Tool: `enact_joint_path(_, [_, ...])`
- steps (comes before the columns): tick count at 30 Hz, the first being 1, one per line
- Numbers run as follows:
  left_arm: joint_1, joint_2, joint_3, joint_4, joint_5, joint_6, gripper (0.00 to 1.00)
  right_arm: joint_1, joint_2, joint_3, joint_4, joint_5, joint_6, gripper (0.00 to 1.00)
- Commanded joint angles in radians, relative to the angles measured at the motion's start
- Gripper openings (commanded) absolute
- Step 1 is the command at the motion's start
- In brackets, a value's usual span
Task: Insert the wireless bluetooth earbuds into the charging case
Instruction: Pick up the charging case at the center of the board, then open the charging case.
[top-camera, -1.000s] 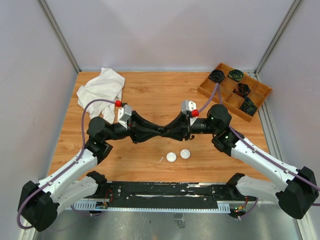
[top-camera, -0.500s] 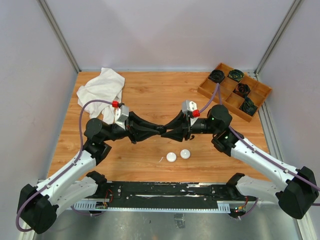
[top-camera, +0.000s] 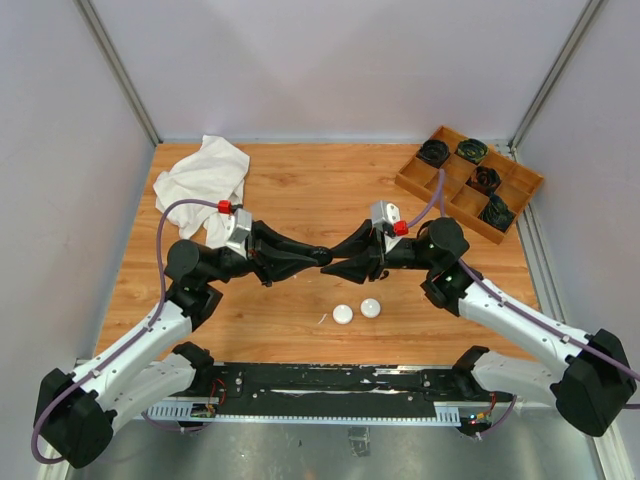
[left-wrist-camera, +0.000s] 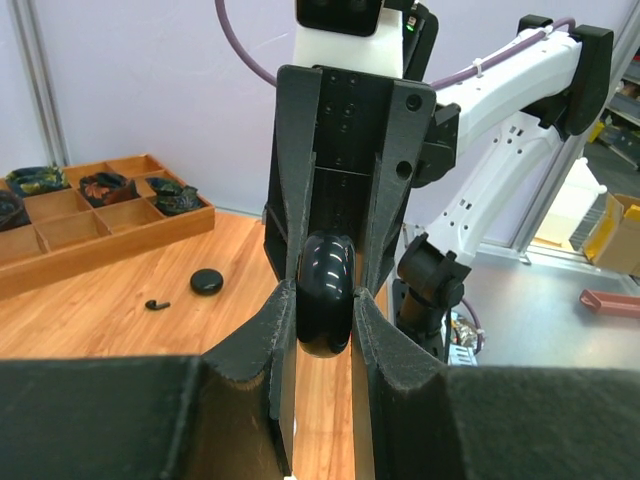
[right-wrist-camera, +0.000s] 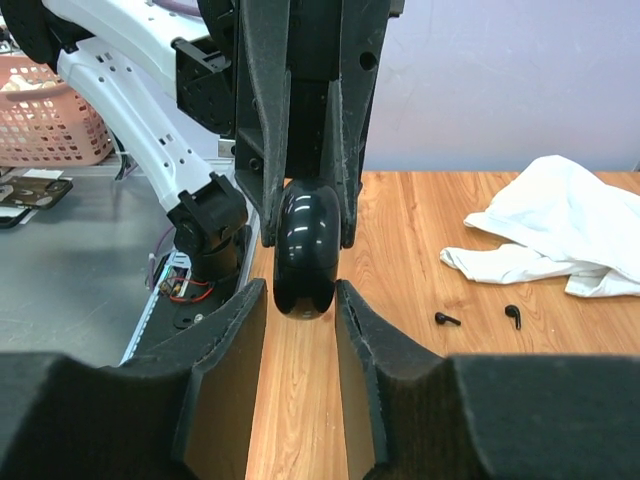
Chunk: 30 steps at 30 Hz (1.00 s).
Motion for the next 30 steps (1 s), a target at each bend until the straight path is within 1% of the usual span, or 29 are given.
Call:
enact_joint_path(1, [-0.015,0.010,-0.006,0.049,-0.009,-0.015,0.00,-0.005,0.016,-0.012,0.128,0.007,0.056,0.34])
enact_joint_path(10, [-0.027,0.011,-0.004,0.058,-0.020,-0.017,0.00,-0.005,0.025,-0.017,0.153,-0.002,0.073,0.26])
enact_joint_path(13, [-0.026,0.005,-0.004,0.059,-0.026,-0.017,0.00,-0.005,0.022,-0.021,0.147,-0.003,0.071,0.20])
enact_joint_path(15, [-0.026,0.004,-0.003,0.059,-0.025,-0.019,0.02,-0.005,0.020,-0.020,0.146,-0.003,0.070,0.15])
enact_joint_path(17, [-0.026,0.002,-0.004,0.059,-0.029,-0.022,0.08,-0.005,0.018,-0.021,0.144,-0.004,0.069,0.09])
enact_joint_path(19, [-0.026,-0.003,-0.009,0.059,-0.037,-0.024,0.18,-0.005,0.016,-0.022,0.142,-0.005,0.066,0.01])
enact_joint_path(23, [-0.026,-0.017,-0.023,0.059,-0.069,-0.025,0.41,-0.004,0.011,-0.022,0.133,-0.004,0.057,0.01])
enact_joint_path(24, [-0.027,-0.018,-0.026,0.059,-0.076,-0.027,0.49,-0.004,0.010,-0.023,0.131,-0.005,0.056,0.01])
enact_joint_path(25, [-0.026,-0.018,-0.027,0.059,-0.081,-0.027,0.54,-0.005,0.008,-0.022,0.131,-0.005,0.055,0.01])
enact_joint_path(27, [-0.026,-0.016,-0.029,0.059,-0.091,-0.031,0.60,-0.005,0.007,-0.022,0.131,-0.004,0.055,0.01])
enact_joint_path(30, [-0.026,-0.008,-0.021,0.048,-0.100,-0.032,0.66,-0.005,0.007,-0.022,0.127,-0.005,0.052,0.01])
